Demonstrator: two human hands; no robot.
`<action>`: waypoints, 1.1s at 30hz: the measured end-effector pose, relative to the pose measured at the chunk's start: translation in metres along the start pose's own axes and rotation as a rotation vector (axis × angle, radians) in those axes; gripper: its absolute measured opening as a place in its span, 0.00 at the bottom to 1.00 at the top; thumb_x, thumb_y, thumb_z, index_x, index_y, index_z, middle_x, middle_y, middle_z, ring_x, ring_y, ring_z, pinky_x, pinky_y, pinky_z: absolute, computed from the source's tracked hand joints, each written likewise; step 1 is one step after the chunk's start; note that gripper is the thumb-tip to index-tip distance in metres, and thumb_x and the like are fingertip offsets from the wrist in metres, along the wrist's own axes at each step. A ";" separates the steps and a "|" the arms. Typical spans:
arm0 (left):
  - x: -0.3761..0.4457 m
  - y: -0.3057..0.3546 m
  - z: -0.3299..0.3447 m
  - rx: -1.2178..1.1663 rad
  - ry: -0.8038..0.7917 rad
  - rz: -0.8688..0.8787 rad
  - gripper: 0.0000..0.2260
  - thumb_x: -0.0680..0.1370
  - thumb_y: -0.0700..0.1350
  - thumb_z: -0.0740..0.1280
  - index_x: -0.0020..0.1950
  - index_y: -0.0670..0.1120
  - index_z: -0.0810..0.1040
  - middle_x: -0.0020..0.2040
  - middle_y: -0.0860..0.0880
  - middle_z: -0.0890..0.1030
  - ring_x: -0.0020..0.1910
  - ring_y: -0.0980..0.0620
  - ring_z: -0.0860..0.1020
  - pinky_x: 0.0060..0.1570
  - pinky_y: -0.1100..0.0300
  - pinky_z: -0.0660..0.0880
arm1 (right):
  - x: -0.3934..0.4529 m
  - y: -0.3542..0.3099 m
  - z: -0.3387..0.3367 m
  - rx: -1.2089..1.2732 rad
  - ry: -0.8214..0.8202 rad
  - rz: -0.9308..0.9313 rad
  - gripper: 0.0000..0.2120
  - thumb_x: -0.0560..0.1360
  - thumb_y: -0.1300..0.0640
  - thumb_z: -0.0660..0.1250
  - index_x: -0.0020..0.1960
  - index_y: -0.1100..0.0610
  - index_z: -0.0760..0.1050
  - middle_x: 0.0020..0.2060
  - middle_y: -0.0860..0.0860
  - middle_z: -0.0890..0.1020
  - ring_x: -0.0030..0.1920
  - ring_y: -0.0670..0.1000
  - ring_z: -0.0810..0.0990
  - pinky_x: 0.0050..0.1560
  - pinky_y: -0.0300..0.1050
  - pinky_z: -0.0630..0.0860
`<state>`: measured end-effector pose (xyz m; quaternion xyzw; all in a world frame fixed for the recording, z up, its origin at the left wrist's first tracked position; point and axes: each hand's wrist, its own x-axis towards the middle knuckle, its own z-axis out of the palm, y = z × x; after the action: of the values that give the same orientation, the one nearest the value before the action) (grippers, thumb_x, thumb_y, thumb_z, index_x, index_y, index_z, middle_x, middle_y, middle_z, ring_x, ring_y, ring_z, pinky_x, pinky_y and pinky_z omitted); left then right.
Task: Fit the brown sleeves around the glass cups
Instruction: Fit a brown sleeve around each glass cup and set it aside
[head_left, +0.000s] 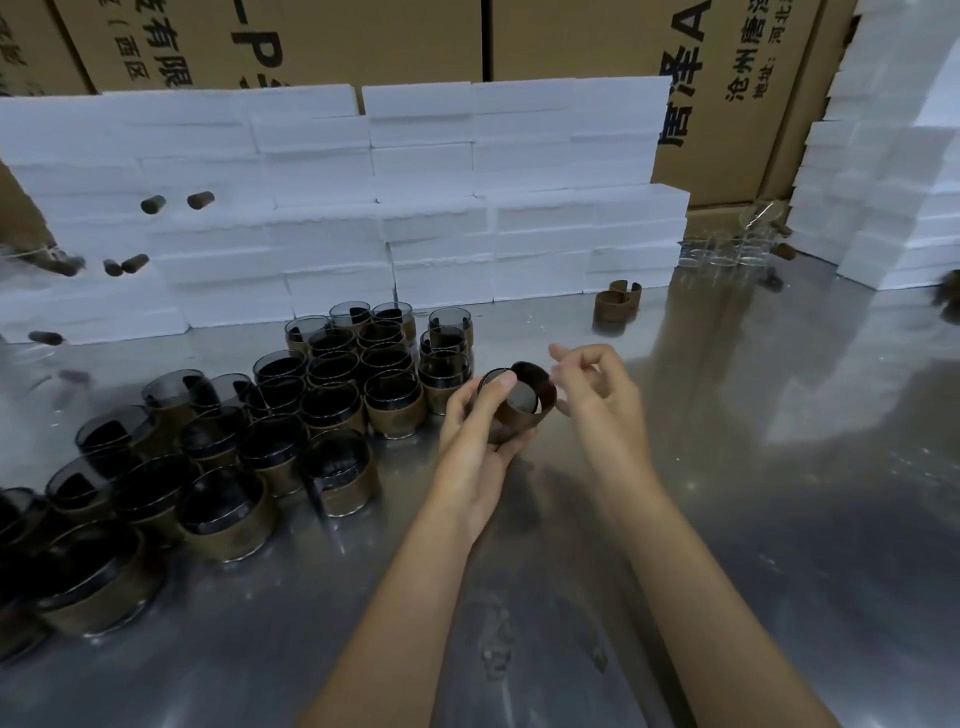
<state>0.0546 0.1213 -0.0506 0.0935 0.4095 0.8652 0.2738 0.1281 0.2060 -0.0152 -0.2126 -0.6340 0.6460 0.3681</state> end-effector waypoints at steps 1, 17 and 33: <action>0.001 0.000 0.000 -0.001 0.000 -0.002 0.36 0.68 0.49 0.81 0.73 0.42 0.73 0.47 0.48 0.84 0.46 0.52 0.85 0.54 0.51 0.82 | 0.006 -0.002 0.002 0.025 0.010 0.060 0.04 0.80 0.57 0.68 0.48 0.55 0.74 0.52 0.45 0.83 0.57 0.45 0.82 0.59 0.42 0.78; 0.009 -0.001 0.000 0.107 0.016 0.012 0.08 0.78 0.45 0.73 0.56 0.45 0.84 0.60 0.38 0.84 0.57 0.43 0.84 0.49 0.52 0.83 | 0.026 0.019 0.016 -0.232 -0.200 0.260 0.40 0.66 0.19 0.51 0.49 0.48 0.86 0.46 0.46 0.88 0.53 0.46 0.84 0.58 0.46 0.75; 0.007 0.005 0.008 0.146 -0.009 -0.053 0.10 0.83 0.49 0.67 0.59 0.45 0.83 0.53 0.43 0.87 0.50 0.51 0.86 0.42 0.57 0.82 | 0.027 0.040 0.021 -0.070 0.036 0.146 0.25 0.84 0.38 0.55 0.50 0.56 0.79 0.46 0.53 0.85 0.51 0.52 0.84 0.54 0.47 0.78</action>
<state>0.0495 0.1281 -0.0421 0.1065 0.4726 0.8251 0.2907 0.0870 0.2154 -0.0465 -0.2826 -0.6324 0.6444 0.3239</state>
